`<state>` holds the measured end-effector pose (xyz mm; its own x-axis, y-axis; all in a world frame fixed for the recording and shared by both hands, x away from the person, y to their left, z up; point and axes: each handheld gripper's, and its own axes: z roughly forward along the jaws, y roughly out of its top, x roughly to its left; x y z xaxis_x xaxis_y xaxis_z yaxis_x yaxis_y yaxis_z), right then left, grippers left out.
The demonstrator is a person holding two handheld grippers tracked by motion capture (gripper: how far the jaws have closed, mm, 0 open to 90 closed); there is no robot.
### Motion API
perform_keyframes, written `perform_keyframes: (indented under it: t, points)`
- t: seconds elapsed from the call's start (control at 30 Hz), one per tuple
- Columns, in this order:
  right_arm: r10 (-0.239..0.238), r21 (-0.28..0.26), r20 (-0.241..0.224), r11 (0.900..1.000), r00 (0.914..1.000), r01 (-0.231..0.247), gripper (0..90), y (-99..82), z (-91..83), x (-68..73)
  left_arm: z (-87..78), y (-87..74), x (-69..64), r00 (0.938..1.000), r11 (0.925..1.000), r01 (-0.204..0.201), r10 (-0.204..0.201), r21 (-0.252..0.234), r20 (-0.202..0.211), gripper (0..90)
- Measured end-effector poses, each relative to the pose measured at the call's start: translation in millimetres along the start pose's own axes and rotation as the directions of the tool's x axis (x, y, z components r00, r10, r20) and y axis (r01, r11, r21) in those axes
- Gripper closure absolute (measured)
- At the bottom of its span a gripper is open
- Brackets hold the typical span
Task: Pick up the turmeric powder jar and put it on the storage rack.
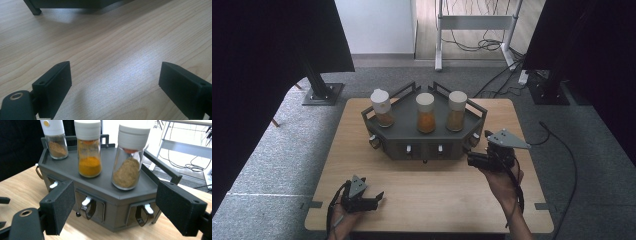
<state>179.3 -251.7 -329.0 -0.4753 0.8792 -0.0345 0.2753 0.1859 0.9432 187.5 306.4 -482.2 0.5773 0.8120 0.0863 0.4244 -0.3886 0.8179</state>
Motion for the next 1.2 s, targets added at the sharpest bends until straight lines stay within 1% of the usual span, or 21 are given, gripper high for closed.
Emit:
perform_keyframes:
  t: [0.27, 0.47, 0.57, 0.8, 0.97, 1.2]
  points:
    - [0.006, 0.018, 0.001, 0.9998, 1.0000, -0.006, 16.0, -16.0, -8.7, -0.8, 0.3, 0.6, -0.6, 1.0000, 1.0000, 0.000, 0.000, 0.003, -0.003, 10.9]
    - [0.011, 0.030, 0.003, 0.9995, 0.9999, -0.011, 16.1, -27.4, -11.9, 0.8, 0.8, 1.4, -1.7, 1.0000, 1.0000, -0.004, 0.004, 0.006, -0.002, 10.9]
    - [0.002, 0.041, 0.008, 0.9992, 1.0000, -0.002, 16.1, -32.0, -12.1, 3.0, 1.1, 1.4, -2.0, 1.0000, 1.0000, -0.005, 0.005, 0.005, -0.001, 10.9]
    - [0.000, 0.056, 0.009, 0.9984, 1.0000, -0.001, 16.1, -42.1, -12.1, 4.7, 1.1, 1.4, -2.7, 1.0000, 1.0000, -0.006, 0.006, 0.006, -0.003, 10.9]
    - [0.014, 0.061, 0.007, 0.9980, 0.9999, -0.015, 16.1, -50.6, -11.7, 2.9, 1.2, 1.8, -2.8, 1.0000, 0.9999, -0.009, 0.009, 0.008, -0.004, 10.9]
    - [0.011, 0.097, 0.015, 0.9952, 0.9998, -0.013, 16.5, -65.1, -5.6, 3.0, 1.3, 2.0, -3.4, 0.9999, 0.9999, -0.014, 0.014, 0.009, -0.005, 10.9]
